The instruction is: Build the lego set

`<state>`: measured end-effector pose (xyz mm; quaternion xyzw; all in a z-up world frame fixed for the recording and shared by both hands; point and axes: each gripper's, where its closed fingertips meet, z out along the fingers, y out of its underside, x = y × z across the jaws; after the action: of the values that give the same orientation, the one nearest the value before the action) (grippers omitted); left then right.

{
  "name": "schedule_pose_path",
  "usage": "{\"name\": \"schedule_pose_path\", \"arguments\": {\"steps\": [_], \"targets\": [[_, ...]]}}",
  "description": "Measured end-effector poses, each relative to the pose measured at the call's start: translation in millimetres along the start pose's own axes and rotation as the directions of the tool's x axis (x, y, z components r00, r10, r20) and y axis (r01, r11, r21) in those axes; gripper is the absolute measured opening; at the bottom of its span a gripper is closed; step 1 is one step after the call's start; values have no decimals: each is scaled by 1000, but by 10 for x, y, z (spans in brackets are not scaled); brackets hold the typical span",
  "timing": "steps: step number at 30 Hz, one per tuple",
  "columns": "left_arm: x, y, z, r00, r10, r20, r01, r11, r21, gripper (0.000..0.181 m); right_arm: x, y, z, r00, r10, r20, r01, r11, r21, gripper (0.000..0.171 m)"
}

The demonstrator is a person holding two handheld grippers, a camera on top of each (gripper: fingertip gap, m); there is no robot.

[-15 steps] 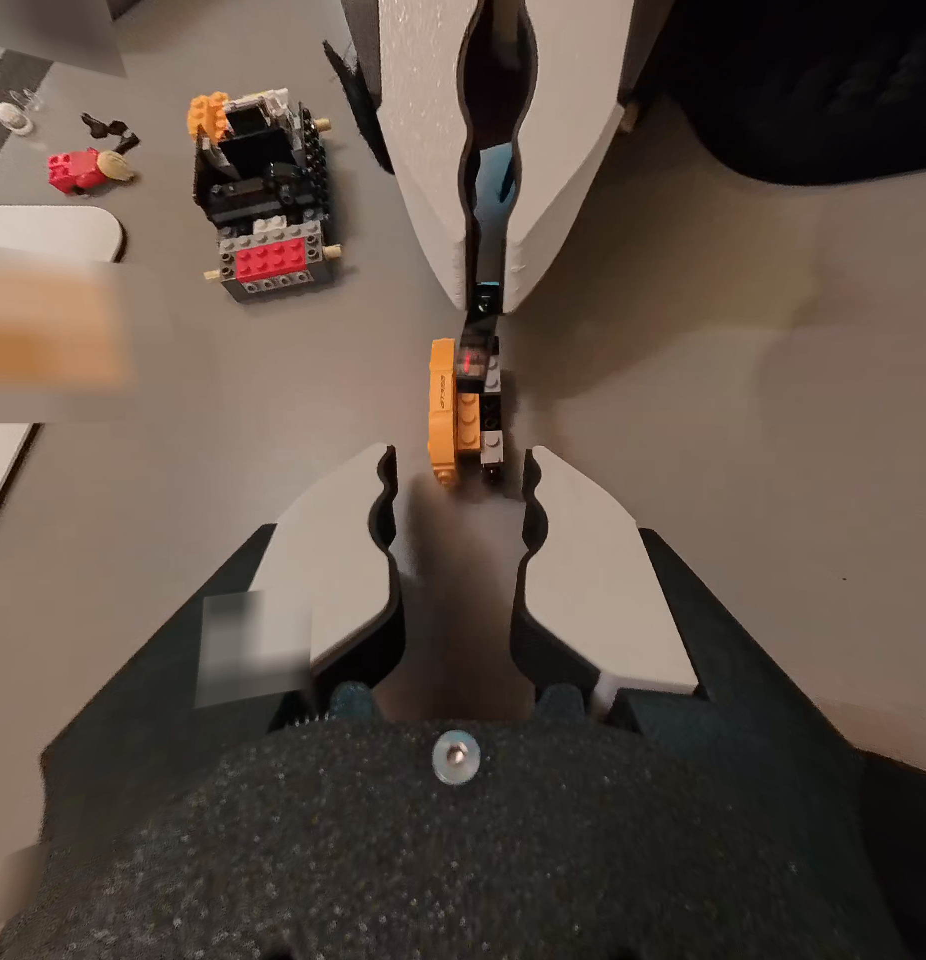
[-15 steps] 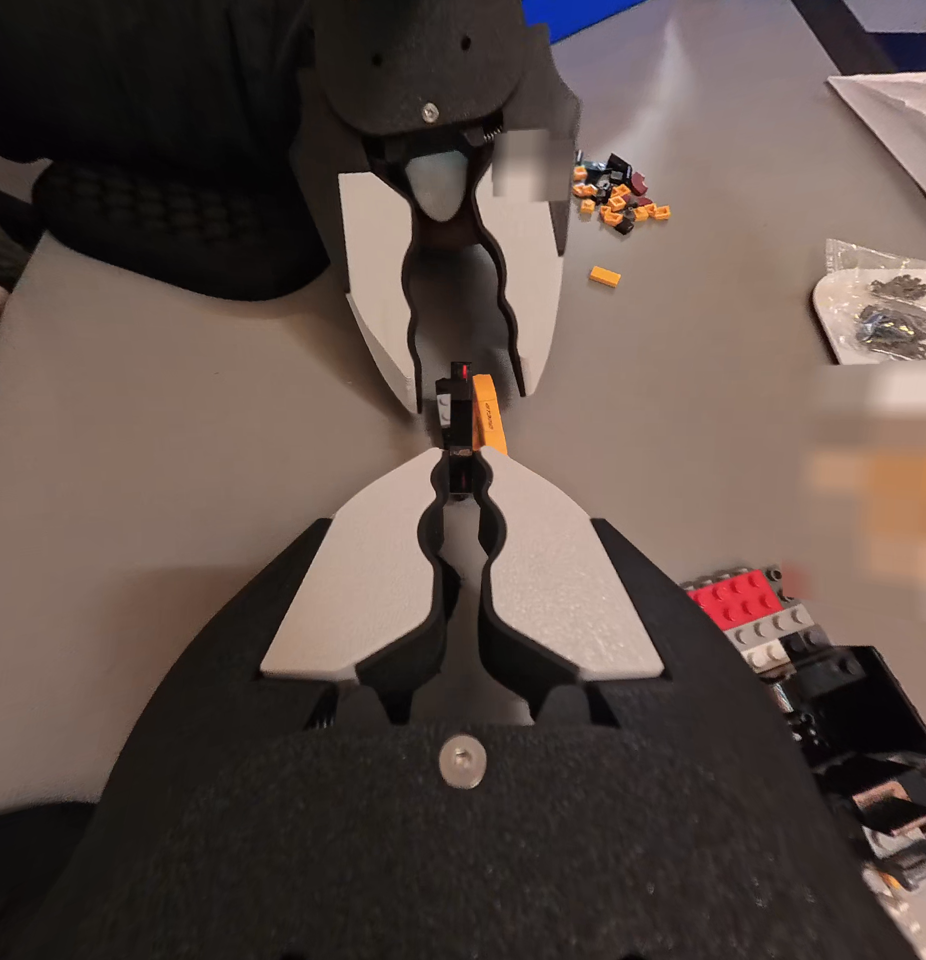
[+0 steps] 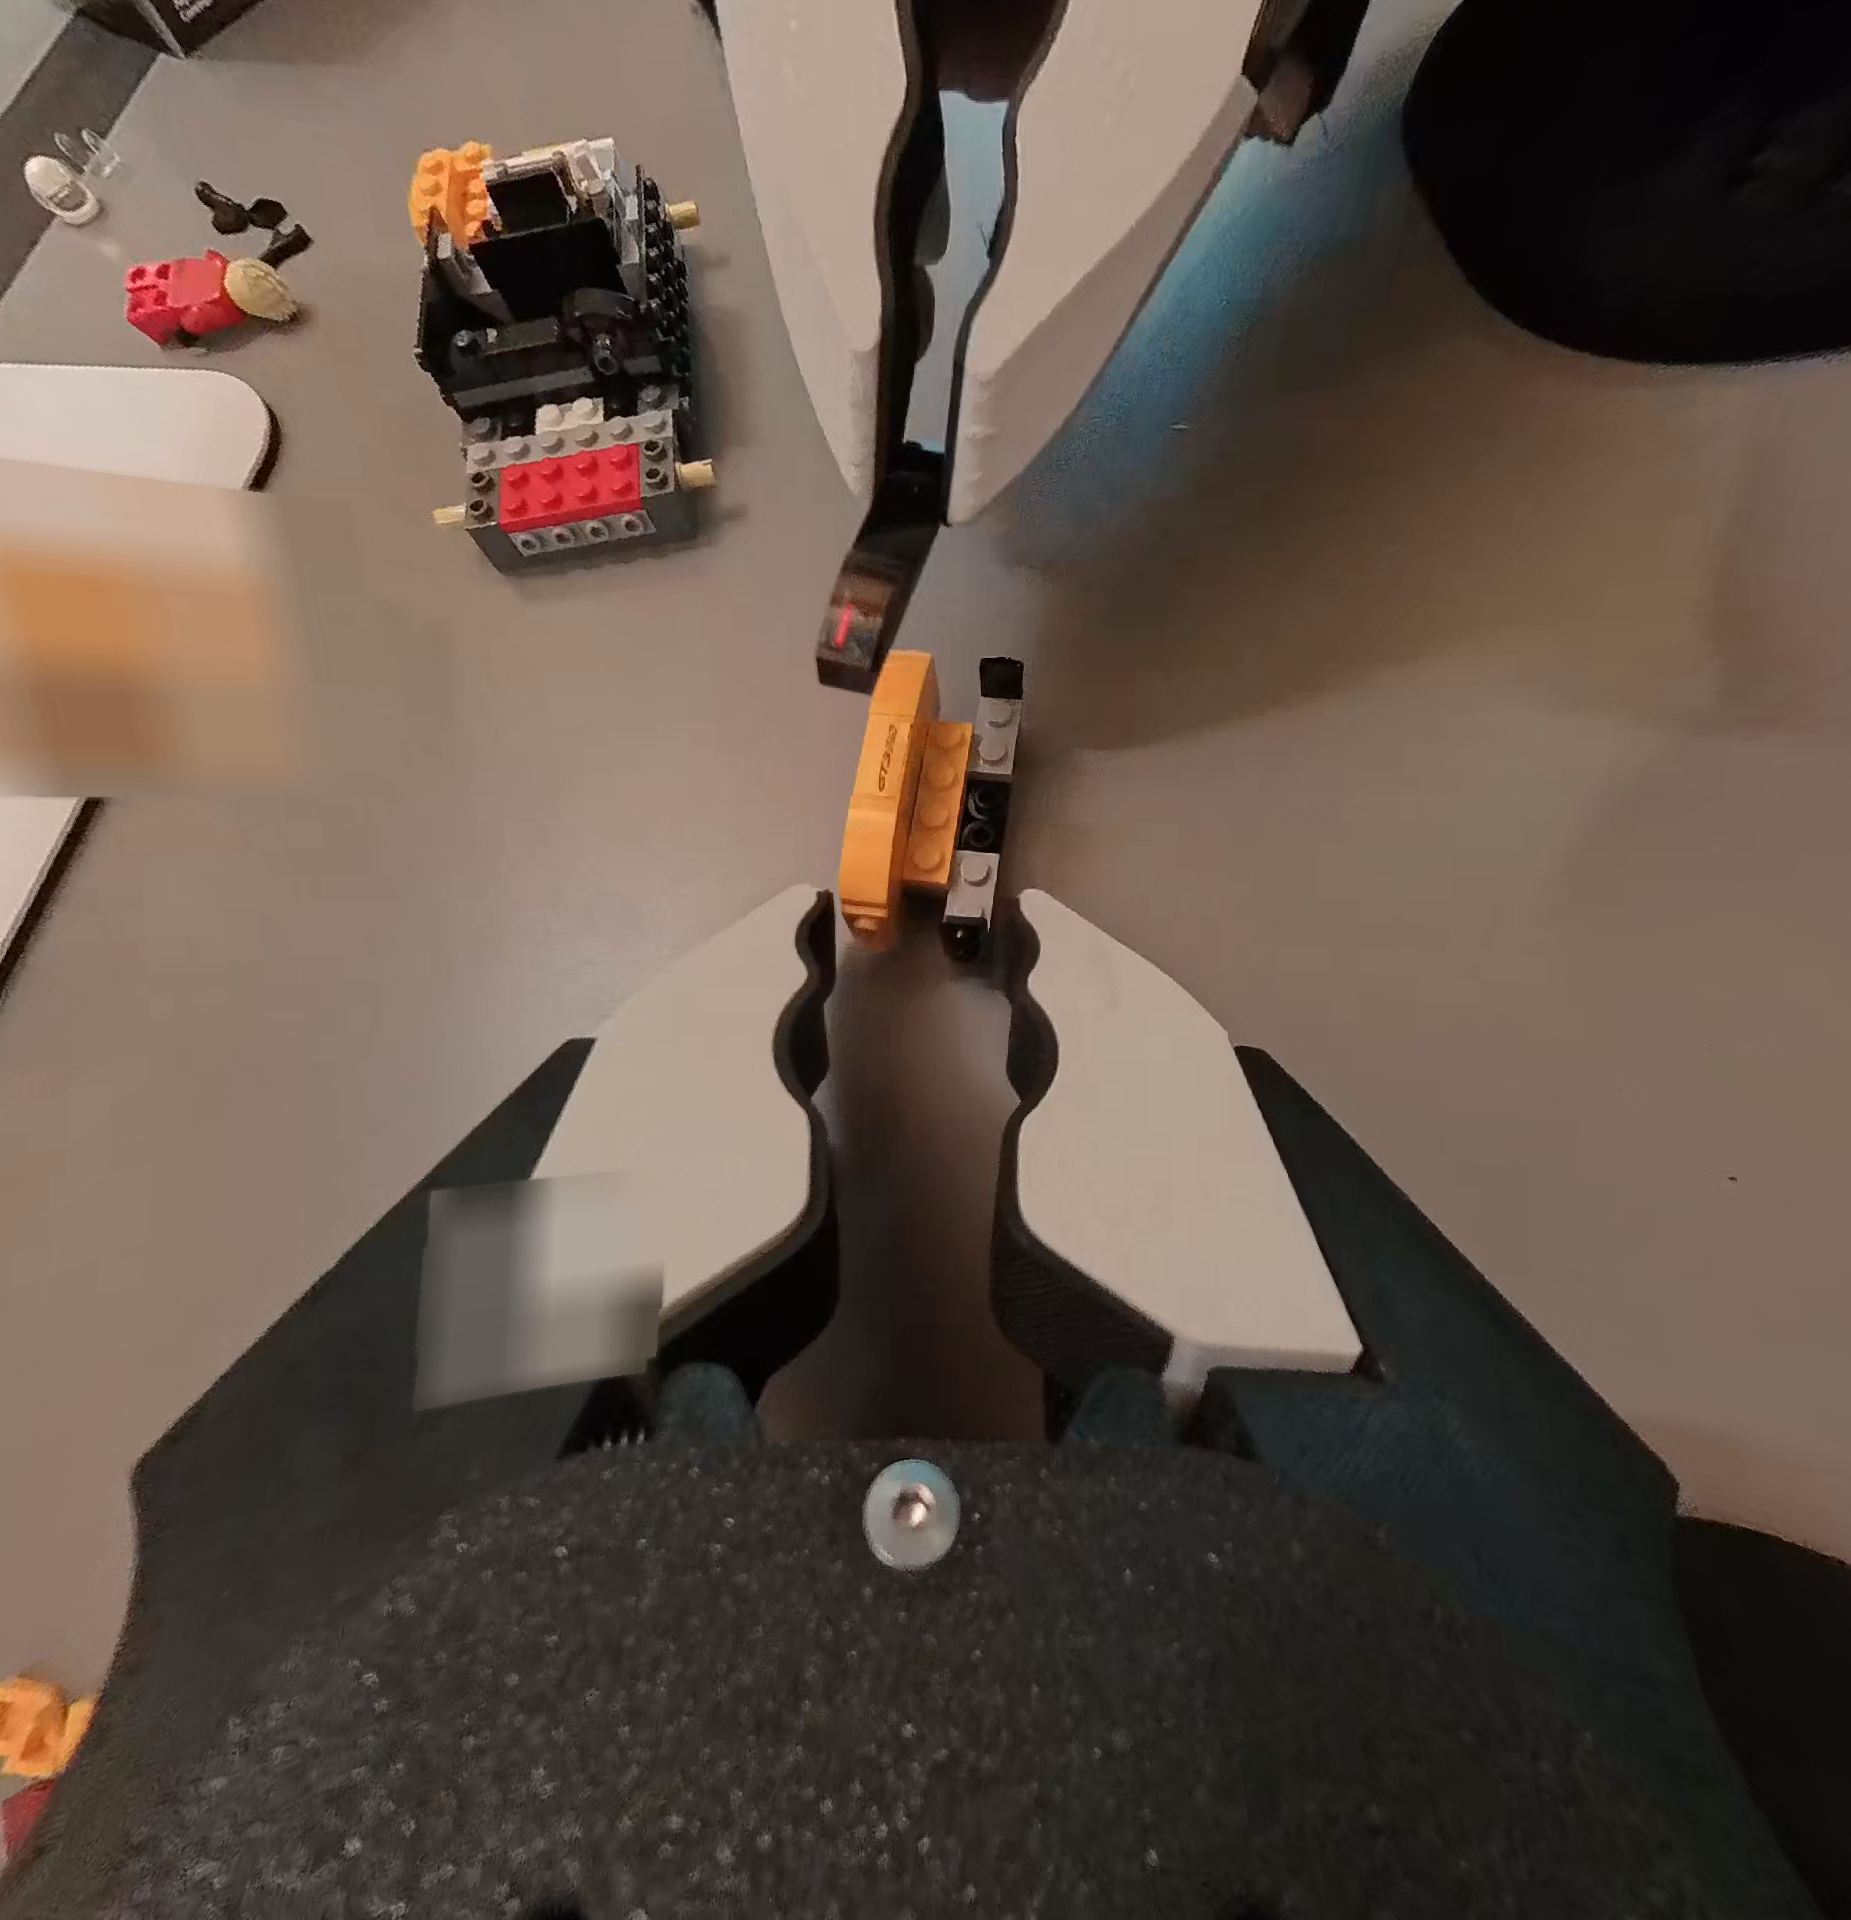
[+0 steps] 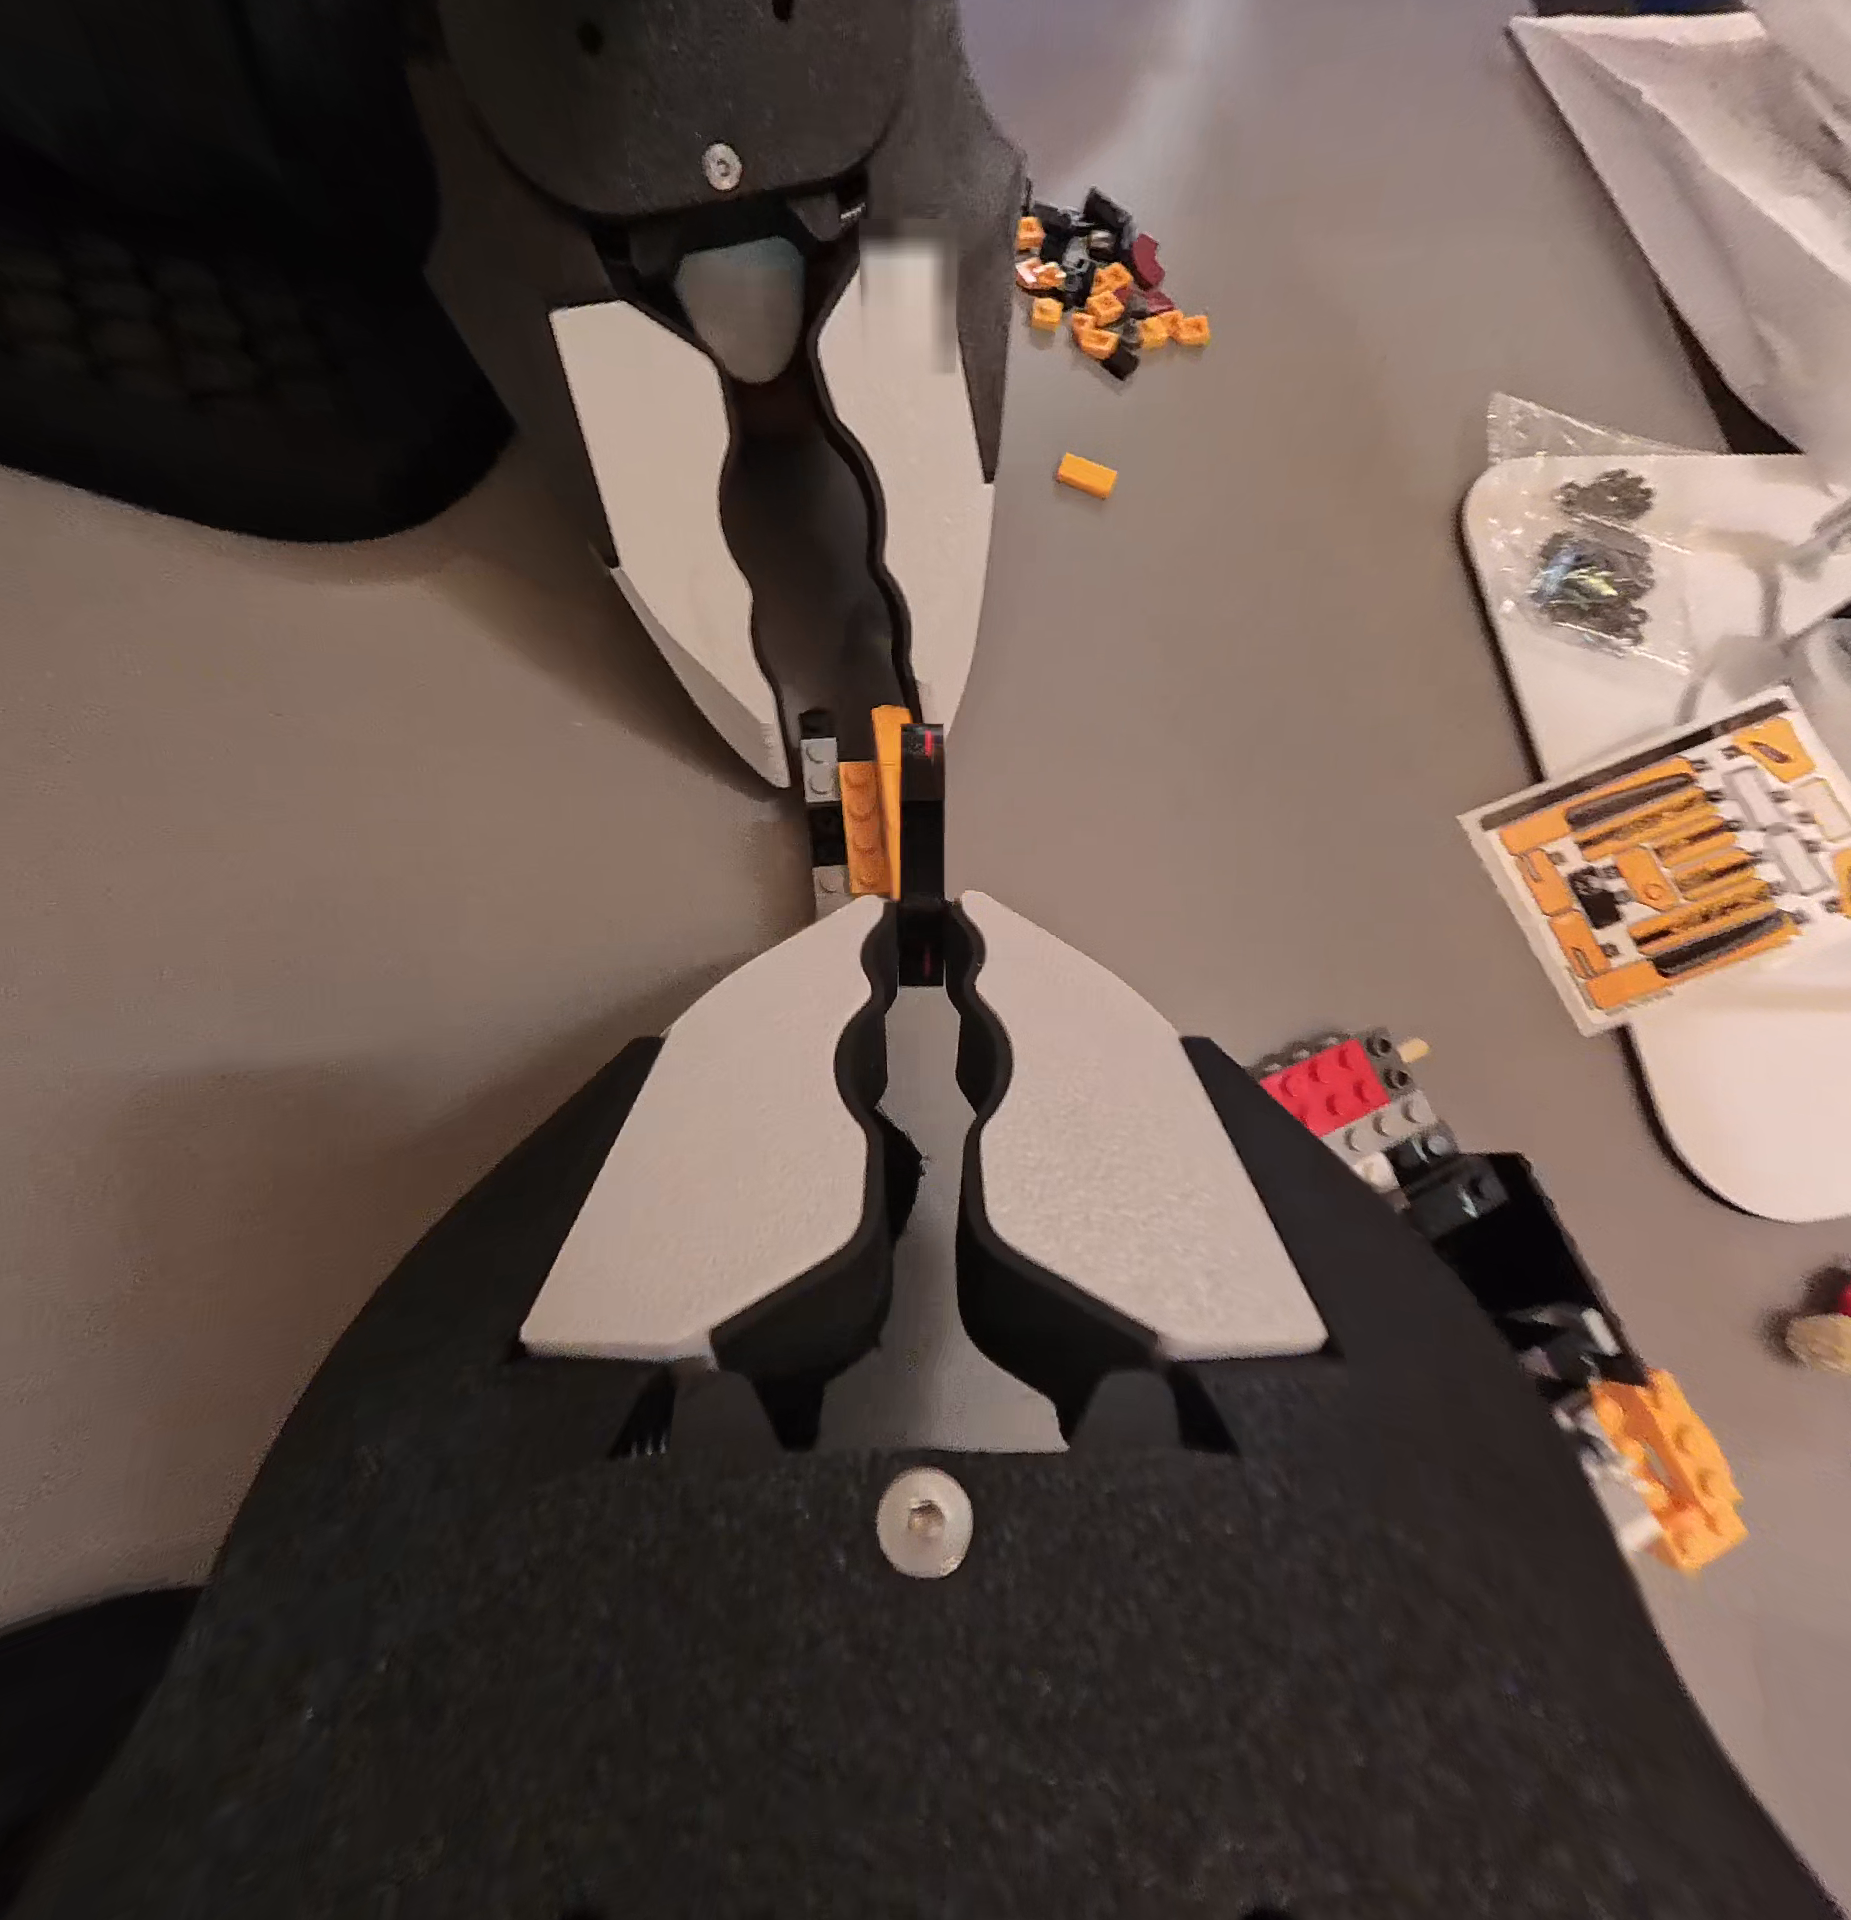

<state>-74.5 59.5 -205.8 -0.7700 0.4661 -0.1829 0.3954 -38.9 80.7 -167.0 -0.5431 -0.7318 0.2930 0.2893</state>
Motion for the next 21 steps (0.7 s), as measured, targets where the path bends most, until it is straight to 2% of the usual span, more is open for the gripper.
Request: {"name": "schedule_pose_path", "arguments": {"steps": [9,21], "targets": [[18,-34,-23,1000,9,-7,-9,1000,27,29,32,-75,-34,998,-20,-61,18,999,-40,8],[52,-56,8,1000,23,-7,-23,999,26,26,-48,-48,-12,999,-8,-37,5,998,-62,8]]}}
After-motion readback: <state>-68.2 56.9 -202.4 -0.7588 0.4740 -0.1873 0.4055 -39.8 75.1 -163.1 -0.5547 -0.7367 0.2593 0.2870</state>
